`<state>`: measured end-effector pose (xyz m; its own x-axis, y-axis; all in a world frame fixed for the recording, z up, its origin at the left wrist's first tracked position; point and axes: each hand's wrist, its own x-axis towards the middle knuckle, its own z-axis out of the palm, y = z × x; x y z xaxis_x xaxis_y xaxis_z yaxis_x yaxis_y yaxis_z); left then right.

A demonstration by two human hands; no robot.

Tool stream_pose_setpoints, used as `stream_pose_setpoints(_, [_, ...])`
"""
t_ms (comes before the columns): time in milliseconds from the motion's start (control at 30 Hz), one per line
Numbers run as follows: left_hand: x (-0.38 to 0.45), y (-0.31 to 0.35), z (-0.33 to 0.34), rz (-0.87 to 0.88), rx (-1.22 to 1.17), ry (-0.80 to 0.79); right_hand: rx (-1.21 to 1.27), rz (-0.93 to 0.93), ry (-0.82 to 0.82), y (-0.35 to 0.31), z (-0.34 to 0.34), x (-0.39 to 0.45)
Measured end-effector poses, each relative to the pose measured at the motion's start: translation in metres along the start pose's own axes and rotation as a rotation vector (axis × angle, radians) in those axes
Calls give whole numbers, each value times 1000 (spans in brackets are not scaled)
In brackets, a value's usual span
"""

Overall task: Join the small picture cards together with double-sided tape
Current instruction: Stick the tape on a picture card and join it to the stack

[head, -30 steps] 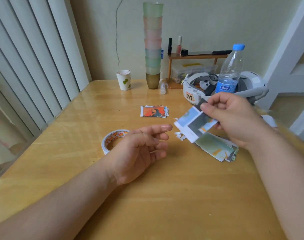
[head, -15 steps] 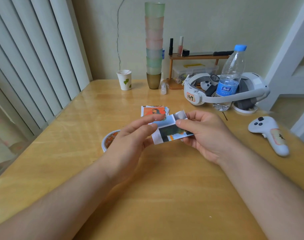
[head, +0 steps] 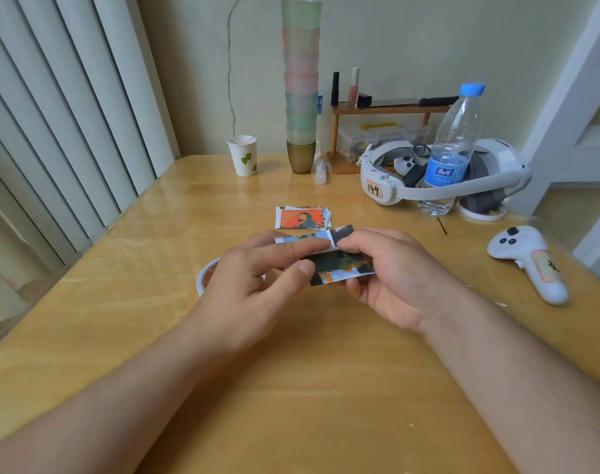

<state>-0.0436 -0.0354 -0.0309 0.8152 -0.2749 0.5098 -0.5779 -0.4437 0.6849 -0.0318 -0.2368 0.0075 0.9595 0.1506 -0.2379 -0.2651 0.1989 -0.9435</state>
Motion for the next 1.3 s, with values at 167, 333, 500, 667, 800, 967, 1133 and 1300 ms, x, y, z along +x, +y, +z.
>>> stream_pose_setpoints(167, [-1,-3,-6,110,154,-5,-36,-10,10,0,0,0])
stream_pose_setpoints(333, [1,-1,-9,211,273,-11,-27,0,10,0,-1,-1])
stream_pose_setpoints(500, [3,-2,-15,323,455,0,30,29,-36,0,0,-2])
stream_pose_setpoints(667, [6,0,-23,407,556,-2,80,50,-121,0,-1,-5])
stream_pose_setpoints(800, [7,0,-26,432,565,-8,71,49,-175,2,-2,-4])
stream_pose_setpoints(967, [7,-1,-25,470,561,-9,47,36,-173,3,-3,-2])
stream_pose_setpoints(1133, [9,-1,-25,510,556,-9,60,21,-164,4,-3,-1])
stream_pose_setpoints(1300, [9,-3,-25,509,537,-7,114,24,-133,6,1,-1])
